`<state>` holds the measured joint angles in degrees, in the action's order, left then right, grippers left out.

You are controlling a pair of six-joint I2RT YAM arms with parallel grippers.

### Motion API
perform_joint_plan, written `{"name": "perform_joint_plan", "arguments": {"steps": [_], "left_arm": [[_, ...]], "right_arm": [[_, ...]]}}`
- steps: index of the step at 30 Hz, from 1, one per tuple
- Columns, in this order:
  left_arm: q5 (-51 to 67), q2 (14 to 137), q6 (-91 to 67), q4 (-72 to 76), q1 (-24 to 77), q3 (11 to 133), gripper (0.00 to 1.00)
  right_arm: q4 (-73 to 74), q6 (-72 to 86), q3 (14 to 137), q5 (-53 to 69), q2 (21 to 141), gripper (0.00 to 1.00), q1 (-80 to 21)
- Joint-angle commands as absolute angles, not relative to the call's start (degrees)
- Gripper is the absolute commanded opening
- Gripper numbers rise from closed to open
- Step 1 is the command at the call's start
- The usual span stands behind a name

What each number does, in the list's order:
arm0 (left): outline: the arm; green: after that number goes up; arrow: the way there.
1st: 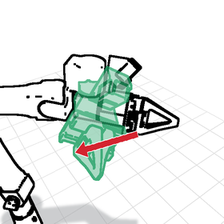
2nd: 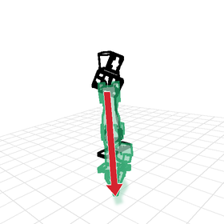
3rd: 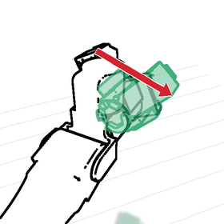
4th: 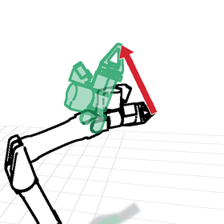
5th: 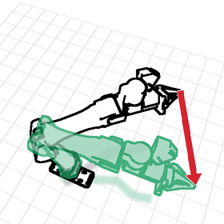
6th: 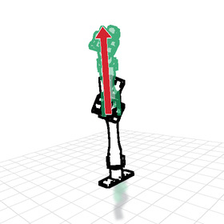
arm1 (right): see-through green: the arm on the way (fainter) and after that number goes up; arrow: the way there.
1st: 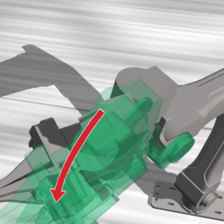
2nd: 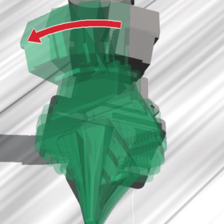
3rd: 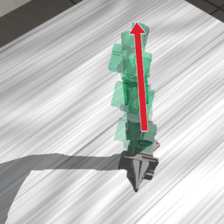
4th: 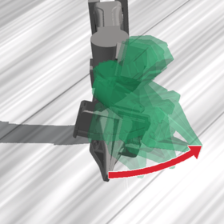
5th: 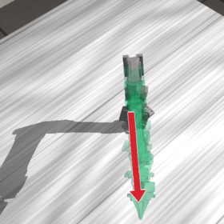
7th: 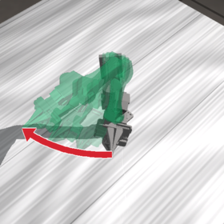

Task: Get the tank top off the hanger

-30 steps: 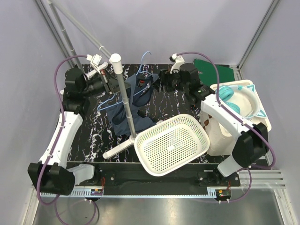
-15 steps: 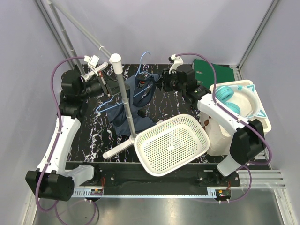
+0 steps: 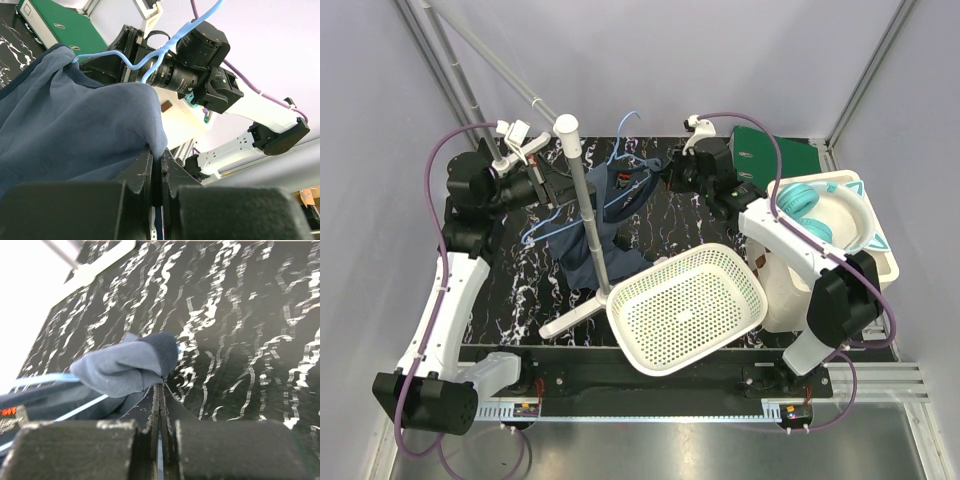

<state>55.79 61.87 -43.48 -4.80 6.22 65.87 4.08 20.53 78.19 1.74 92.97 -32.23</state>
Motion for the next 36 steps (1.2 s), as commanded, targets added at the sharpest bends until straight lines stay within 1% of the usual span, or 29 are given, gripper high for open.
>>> {"name": "perform_joint_plan", "arguments": {"steps": [1, 8, 13, 17, 18, 19, 21, 22, 23, 28, 32, 36], "left_arm": [[58.27, 60.21, -42.98, -4.48, 5.71, 68.38, 0.00], [59.50, 59.85, -42.89, -5.01, 5.27, 68.38, 0.00], [60.82, 59.59, -43.68, -4.13, 5.01, 68.38, 0.00], [59.33, 59.68, -43.15, -5.19, 4.92, 68.55, 0.00], [58.89, 59.68, -43.24, -5.36, 4.92, 68.64, 0.00], [58.45, 59.76, -43.24, -5.54, 4.83, 68.99, 0.00], [56.87, 60.03, -43.07, -6.24, 4.83, 69.43, 0.00], [56.43, 60.12, -42.98, -6.68, 4.83, 70.04, 0.00], [55.12, 60.20, -42.54, -7.64, 4.83, 70.31, 0.00], [53.26, 60.03, -42.98, -8.17, 4.83, 70.66, 0.00], [52.56, 59.41, -43.33, -8.35, 4.83, 70.75, 0.00], [53.35, 58.71, -44.03, -8.44, 4.83, 70.75, 0.00]], "right_arm": [[5.09, 18.99, 83.22, -5.53, 93.34, 0.00, -31.99], [9.93, 20.12, 87.01, -5.71, 96.32, 0.00, -28.22], [10.98, 20.31, 88.15, -1.94, 98.26, 0.00, -25.75], [10.20, 19.60, 85.62, 5.78, 95.55, 0.00, -25.84], [9.85, 19.60, 83.08, 6.67, 94.49, 0.04, -26.01], [8.89, 18.82, 81.66, 8.16, 92.31, 0.23, -26.36], [8.00, 17.24, 77.53, 8.87, 89.92, 0.37, -27.76], [8.09, 16.79, 76.56, 9.75, 88.35, 0.42, -28.12], [8.00, 16.61, 74.64, 10.02, 87.63, 0.48, -28.39], [7.21, 15.56, 70.76, 13.70, 84.82, 0.59, -29.00], [5.28, 14.50, 71.19, 16.08, 85.16, 0.63, -30.32], [2.90, 14.15, 73.91, 16.87, 88.06, 0.63, -31.20]]}}
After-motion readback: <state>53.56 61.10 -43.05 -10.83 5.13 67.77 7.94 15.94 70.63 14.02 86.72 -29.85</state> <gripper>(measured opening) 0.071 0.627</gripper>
